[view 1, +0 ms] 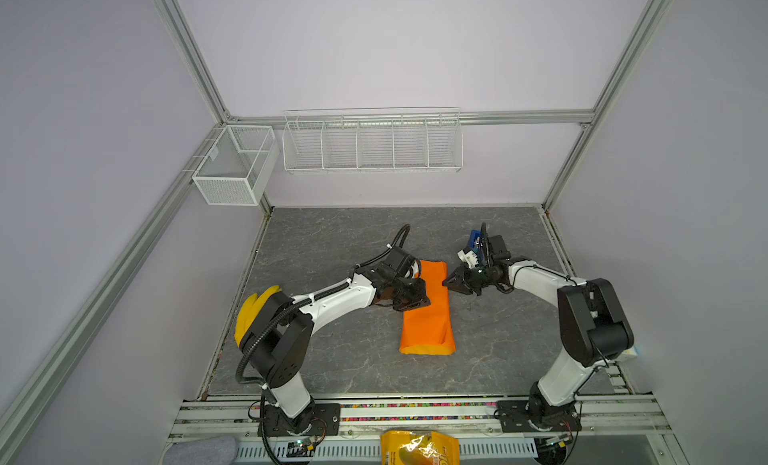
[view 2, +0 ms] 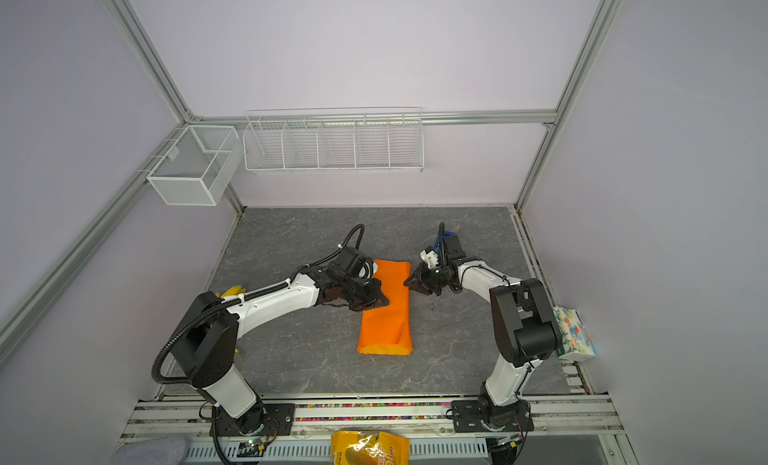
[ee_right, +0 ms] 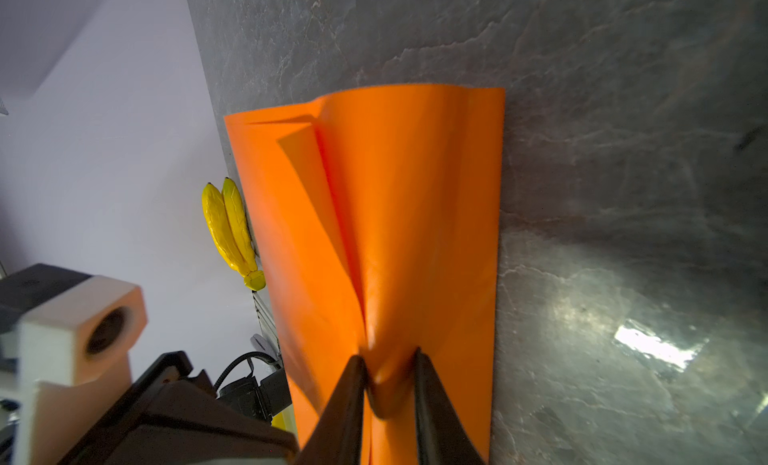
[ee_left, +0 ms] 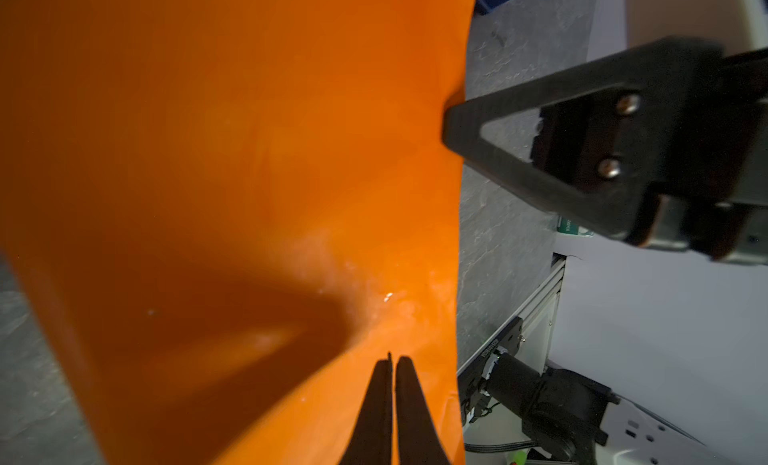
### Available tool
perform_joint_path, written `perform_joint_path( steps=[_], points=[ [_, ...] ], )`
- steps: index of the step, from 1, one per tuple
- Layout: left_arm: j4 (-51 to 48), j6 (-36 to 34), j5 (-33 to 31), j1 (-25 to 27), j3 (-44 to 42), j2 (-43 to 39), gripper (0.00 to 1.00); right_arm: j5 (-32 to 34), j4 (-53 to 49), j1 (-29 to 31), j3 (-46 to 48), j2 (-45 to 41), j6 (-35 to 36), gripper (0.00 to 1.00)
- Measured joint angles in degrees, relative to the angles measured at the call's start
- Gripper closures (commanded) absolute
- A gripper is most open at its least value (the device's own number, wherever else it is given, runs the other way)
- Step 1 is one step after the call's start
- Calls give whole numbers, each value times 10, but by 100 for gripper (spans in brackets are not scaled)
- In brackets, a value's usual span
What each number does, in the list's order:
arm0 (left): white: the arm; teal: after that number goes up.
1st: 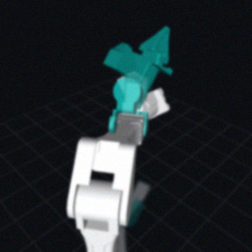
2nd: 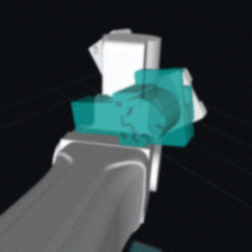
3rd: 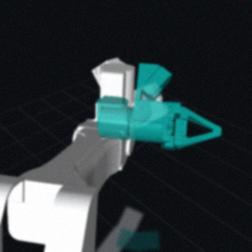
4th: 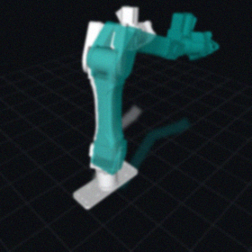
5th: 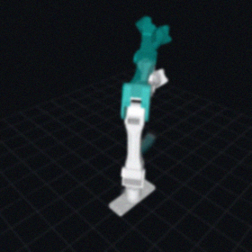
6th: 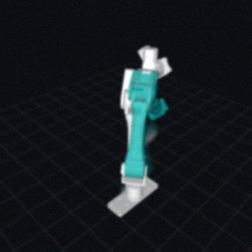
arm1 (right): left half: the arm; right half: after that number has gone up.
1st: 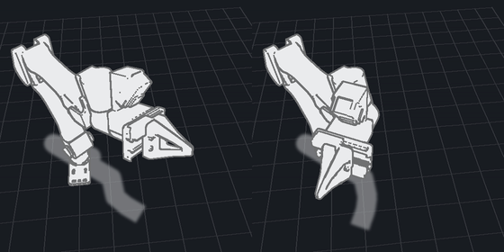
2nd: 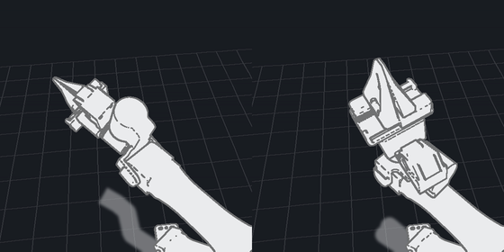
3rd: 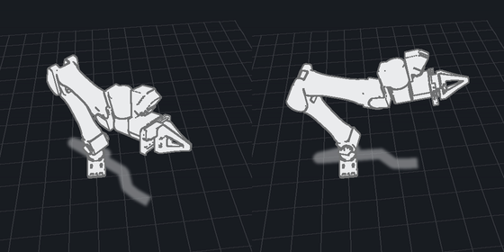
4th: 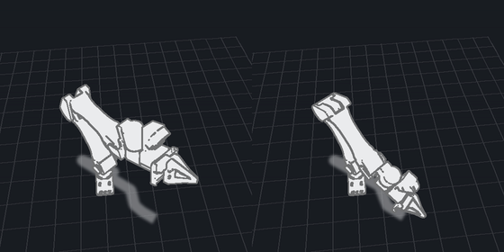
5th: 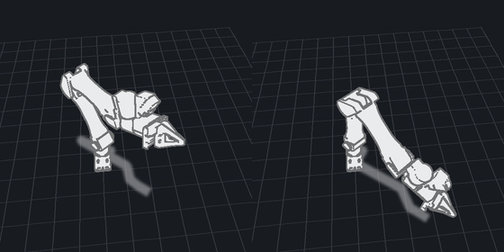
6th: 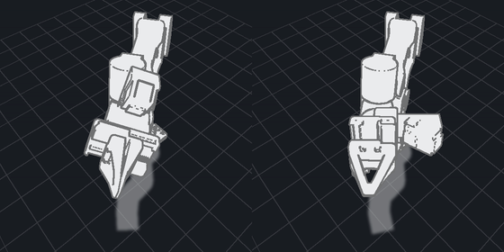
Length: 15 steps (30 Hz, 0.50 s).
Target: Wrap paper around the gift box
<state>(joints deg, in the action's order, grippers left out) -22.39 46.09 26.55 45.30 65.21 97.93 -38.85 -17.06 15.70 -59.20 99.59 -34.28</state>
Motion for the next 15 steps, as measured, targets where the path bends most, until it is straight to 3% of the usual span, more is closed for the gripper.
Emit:
perform_joint_path(
  steps=[4, 7, 9, 15],
  points=[
    [8, -1, 9, -2, -10, 8, 93, 8, -2, 3, 0, -5, -1, 73],
    [14, -1, 14, -2, -10, 12, 94, 24, -26, 7, 0, -19, 2, 55],
    [18, -1, 17, -2, -10, 14, 94, 32, -46, 9, 2, -37, 5, 49],
    [28, -1, 23, -3, -14, 15, 94, 28, -90, 11, 19, -99, 27, 45]
  ],
)
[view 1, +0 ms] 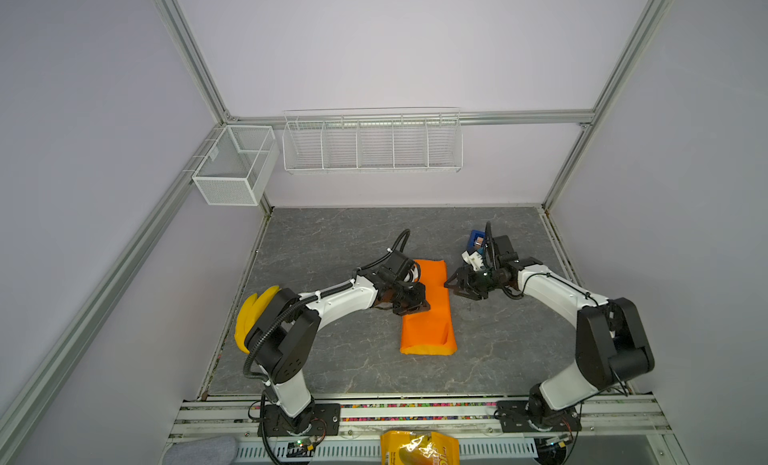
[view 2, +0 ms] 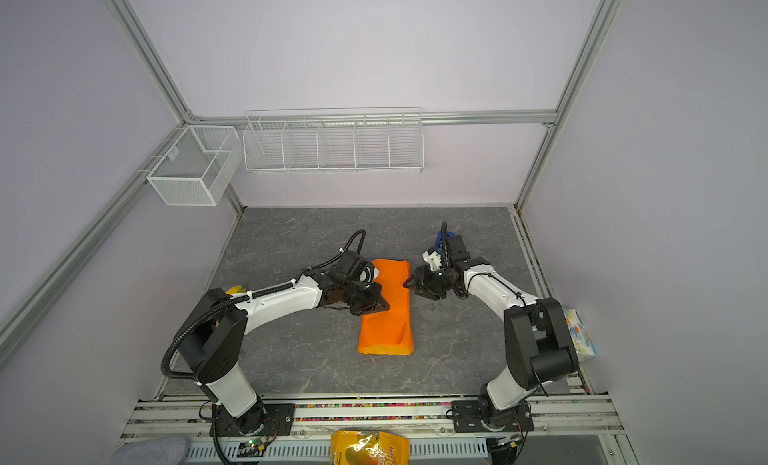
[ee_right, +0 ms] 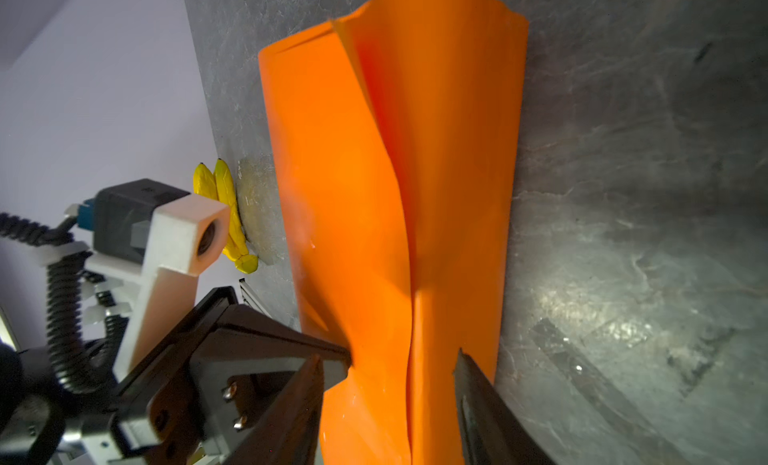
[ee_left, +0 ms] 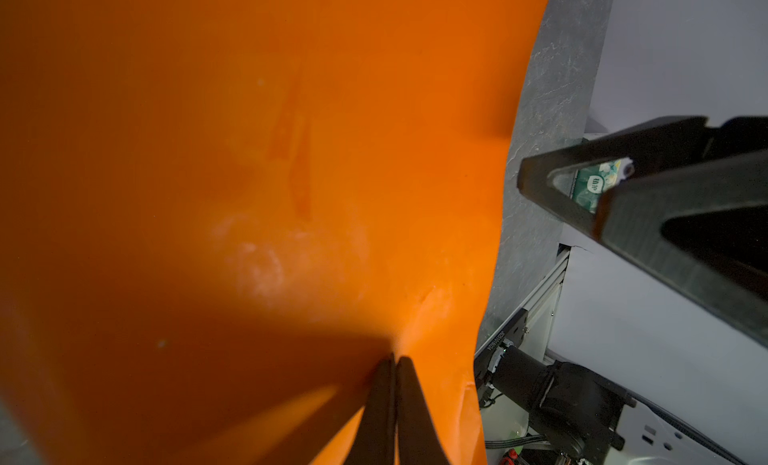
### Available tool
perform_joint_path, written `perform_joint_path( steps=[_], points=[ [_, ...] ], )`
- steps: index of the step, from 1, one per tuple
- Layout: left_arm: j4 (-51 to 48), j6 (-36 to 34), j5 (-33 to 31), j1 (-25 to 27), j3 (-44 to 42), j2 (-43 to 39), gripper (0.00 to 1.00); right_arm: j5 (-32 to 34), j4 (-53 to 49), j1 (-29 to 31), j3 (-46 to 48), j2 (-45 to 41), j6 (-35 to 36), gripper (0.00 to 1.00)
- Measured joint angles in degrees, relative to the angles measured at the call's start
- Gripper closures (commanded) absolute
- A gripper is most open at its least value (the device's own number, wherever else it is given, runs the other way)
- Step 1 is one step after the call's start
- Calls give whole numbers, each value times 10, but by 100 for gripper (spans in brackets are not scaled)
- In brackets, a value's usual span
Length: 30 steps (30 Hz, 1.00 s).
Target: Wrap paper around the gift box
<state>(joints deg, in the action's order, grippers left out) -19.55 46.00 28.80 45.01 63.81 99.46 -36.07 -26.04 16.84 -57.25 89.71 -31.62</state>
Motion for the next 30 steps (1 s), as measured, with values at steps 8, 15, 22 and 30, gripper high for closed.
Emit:
perform_joint_path(
  steps=[8, 15, 22, 30],
  points=[
    [3, 0, 1, 0, -1, 0, 95, -18, -32, 31, 27, 13, 32, 54],
    [0, -1, -2, -1, -1, -2, 94, -10, -35, 39, 27, 30, 32, 71],
    [-55, -21, -24, -32, 3, -30, 90, 6, 45, 81, 75, -4, -76, 74],
    [-121, -64, -45, -88, 35, -89, 91, 95, 168, 186, 105, -22, -287, 76]
  ],
)
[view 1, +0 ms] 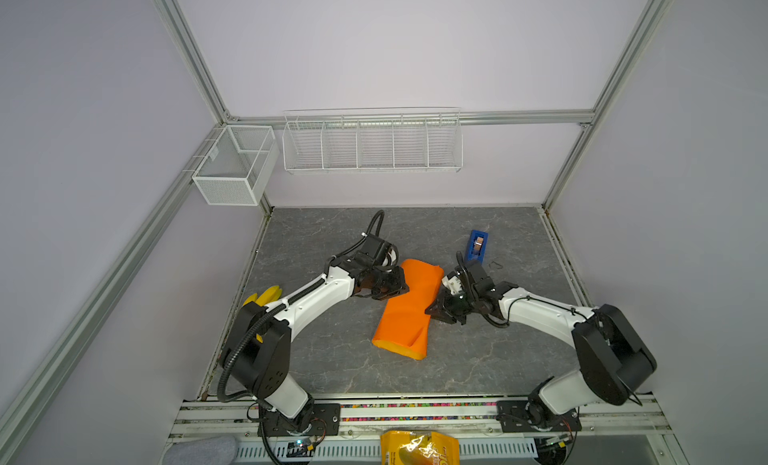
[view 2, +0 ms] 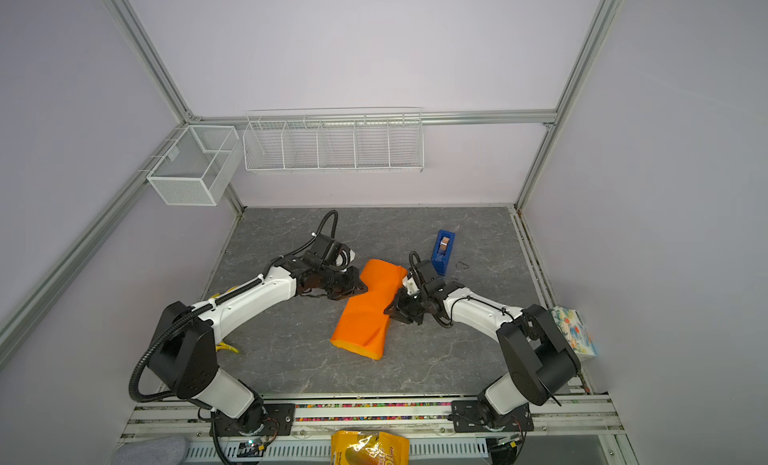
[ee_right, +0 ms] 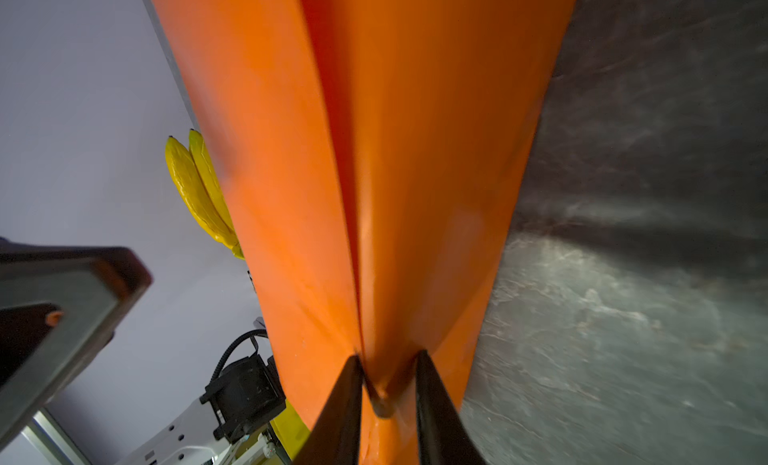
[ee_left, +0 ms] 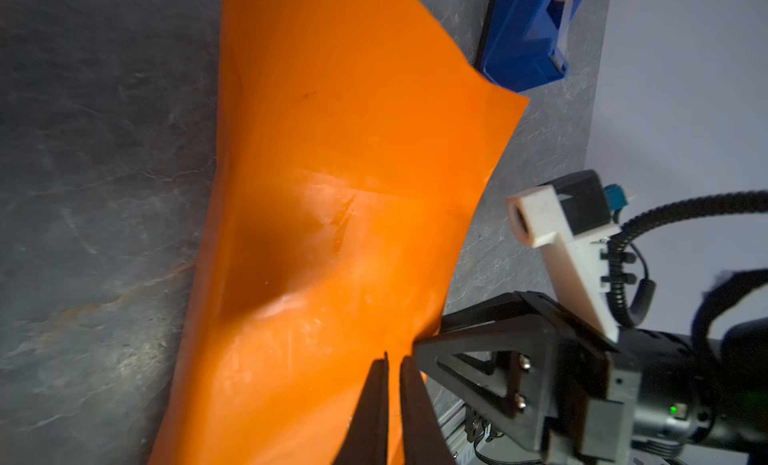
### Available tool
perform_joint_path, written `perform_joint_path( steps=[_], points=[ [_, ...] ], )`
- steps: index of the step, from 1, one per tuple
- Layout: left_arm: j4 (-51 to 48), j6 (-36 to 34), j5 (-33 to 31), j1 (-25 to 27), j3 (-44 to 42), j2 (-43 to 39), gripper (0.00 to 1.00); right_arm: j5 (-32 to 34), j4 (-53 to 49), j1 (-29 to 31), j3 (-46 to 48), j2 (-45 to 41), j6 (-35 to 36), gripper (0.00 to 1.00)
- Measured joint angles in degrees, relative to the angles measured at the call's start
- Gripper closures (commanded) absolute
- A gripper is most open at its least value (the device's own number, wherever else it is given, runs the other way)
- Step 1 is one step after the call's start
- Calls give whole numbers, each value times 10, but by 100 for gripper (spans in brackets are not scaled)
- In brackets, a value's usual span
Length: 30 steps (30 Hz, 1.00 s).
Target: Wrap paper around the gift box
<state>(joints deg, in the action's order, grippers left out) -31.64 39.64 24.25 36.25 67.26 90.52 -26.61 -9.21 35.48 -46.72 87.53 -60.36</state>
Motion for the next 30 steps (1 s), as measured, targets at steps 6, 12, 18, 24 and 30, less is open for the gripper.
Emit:
perform_joint_path(
  steps=[6, 12, 18, 24, 30],
  points=[
    [-26, -24, -9, -2, -2, -6, 93, 119, 48, 77, -3, 1, -146, 77],
    [-38, -40, -30, -4, -12, 0, 95, 207, 64, 122, -19, 15, -242, 78],
    [-8, -41, -19, -13, -20, 33, 96, 237, 81, 135, -37, 38, -270, 79],
    [15, -35, -14, -14, -24, 54, 98, 247, 86, 139, -40, 43, -278, 79],
    [31, -34, -16, -15, -31, 57, 99, 249, 86, 139, -40, 43, -277, 78]
  ],
)
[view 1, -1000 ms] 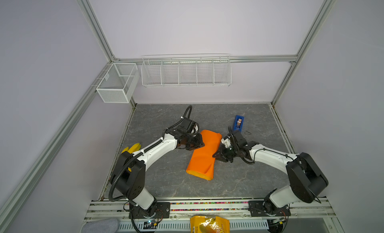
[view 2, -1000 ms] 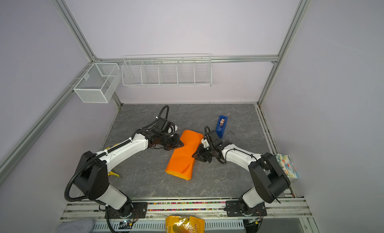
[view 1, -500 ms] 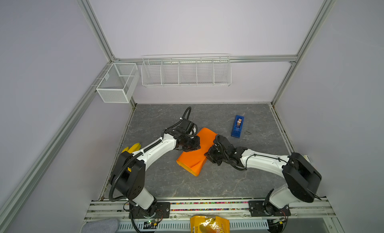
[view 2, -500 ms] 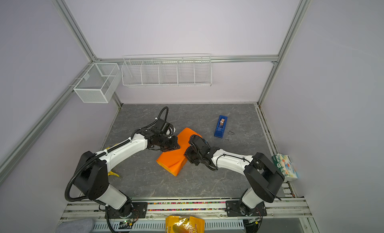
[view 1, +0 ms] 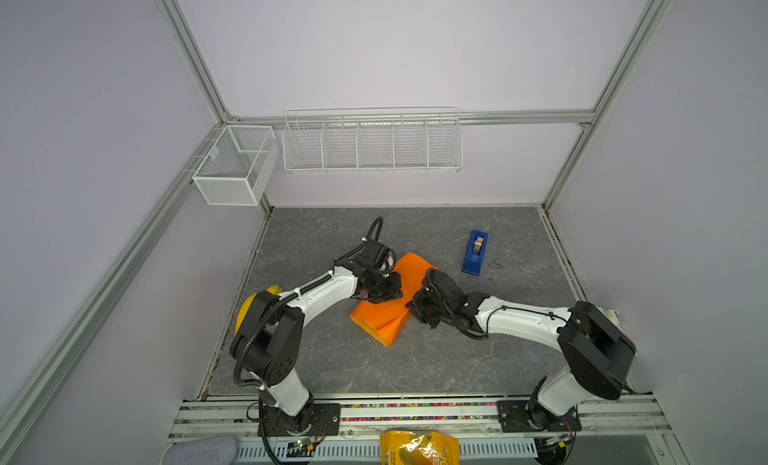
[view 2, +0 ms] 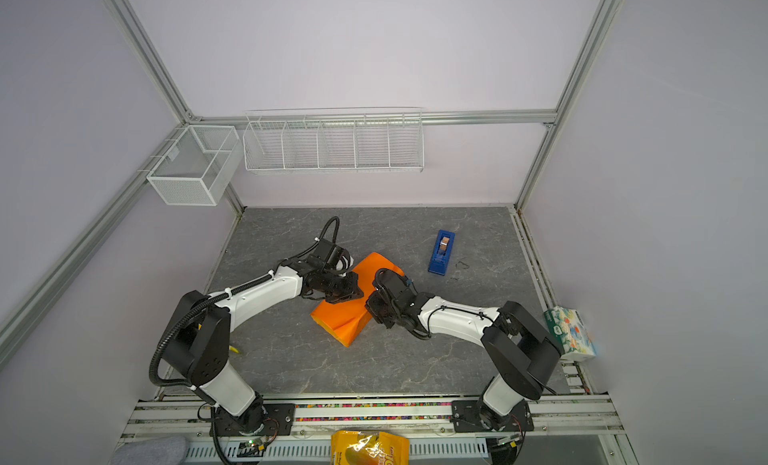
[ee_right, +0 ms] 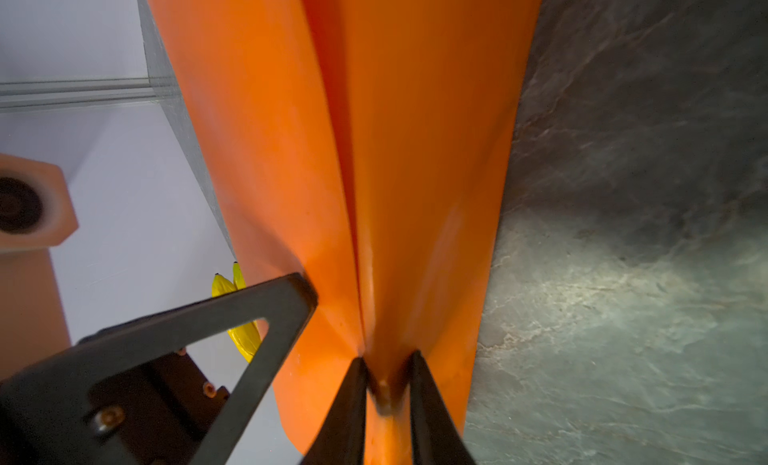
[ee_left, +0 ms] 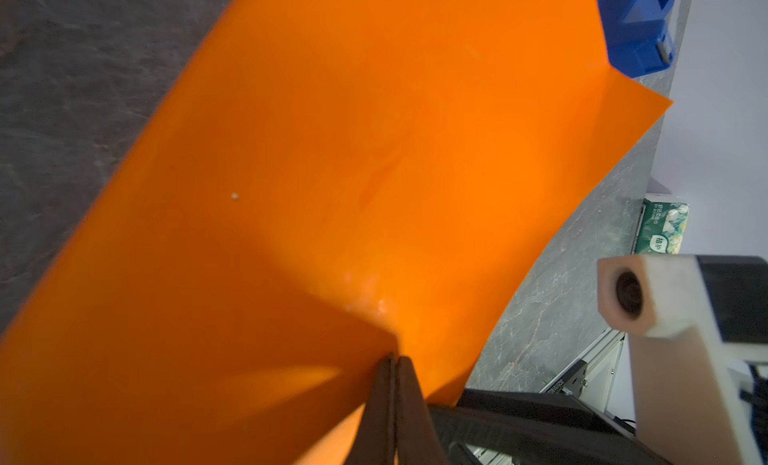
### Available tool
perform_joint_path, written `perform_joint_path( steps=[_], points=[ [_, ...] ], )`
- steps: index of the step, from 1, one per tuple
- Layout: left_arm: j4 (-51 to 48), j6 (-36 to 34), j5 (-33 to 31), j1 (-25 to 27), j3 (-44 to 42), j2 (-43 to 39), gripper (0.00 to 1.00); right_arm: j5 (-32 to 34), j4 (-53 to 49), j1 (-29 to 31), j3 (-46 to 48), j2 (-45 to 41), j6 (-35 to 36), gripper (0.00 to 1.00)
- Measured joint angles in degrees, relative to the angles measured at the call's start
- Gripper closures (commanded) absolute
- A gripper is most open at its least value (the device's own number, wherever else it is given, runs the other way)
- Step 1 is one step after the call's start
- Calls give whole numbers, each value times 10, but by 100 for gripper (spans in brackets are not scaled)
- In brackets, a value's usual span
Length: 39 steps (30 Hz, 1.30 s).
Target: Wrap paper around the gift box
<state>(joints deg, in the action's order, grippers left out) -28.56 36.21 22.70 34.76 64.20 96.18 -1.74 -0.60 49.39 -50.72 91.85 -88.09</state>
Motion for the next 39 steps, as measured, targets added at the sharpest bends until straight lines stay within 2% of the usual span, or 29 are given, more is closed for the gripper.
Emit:
perform_joint_path(
  steps=[6, 8, 12, 16, 23, 29, 32, 35, 39],
  points=[
    [21, 2, 7, -1, -8, 1, 99, 11, -36, -3, -11, -2, 20, 55],
    [22, 2, 8, -1, -9, 1, 100, 19, -71, -12, -24, -6, 43, 51],
    [27, 2, 10, -2, -13, -1, 100, 25, -121, -47, -45, -40, 102, 50],
    [31, 2, 11, -2, -16, -2, 100, 6, -146, -101, -62, -83, 195, 52],
    [35, 2, 14, -3, -19, -3, 100, -103, -182, -240, -99, -87, 378, 52],
    [37, 2, 14, -3, -21, -5, 100, -223, -226, -381, -155, -5, 502, 47],
    [39, 2, 14, -3, -23, -6, 100, -269, -233, -435, -171, 32, 538, 47],
    [39, 2, 13, -3, -23, -6, 100, -320, -239, -491, -194, 75, 556, 52],
    [39, 2, 13, -3, -23, -6, 100, -374, -235, -532, -235, 137, 563, 54]
  ],
)
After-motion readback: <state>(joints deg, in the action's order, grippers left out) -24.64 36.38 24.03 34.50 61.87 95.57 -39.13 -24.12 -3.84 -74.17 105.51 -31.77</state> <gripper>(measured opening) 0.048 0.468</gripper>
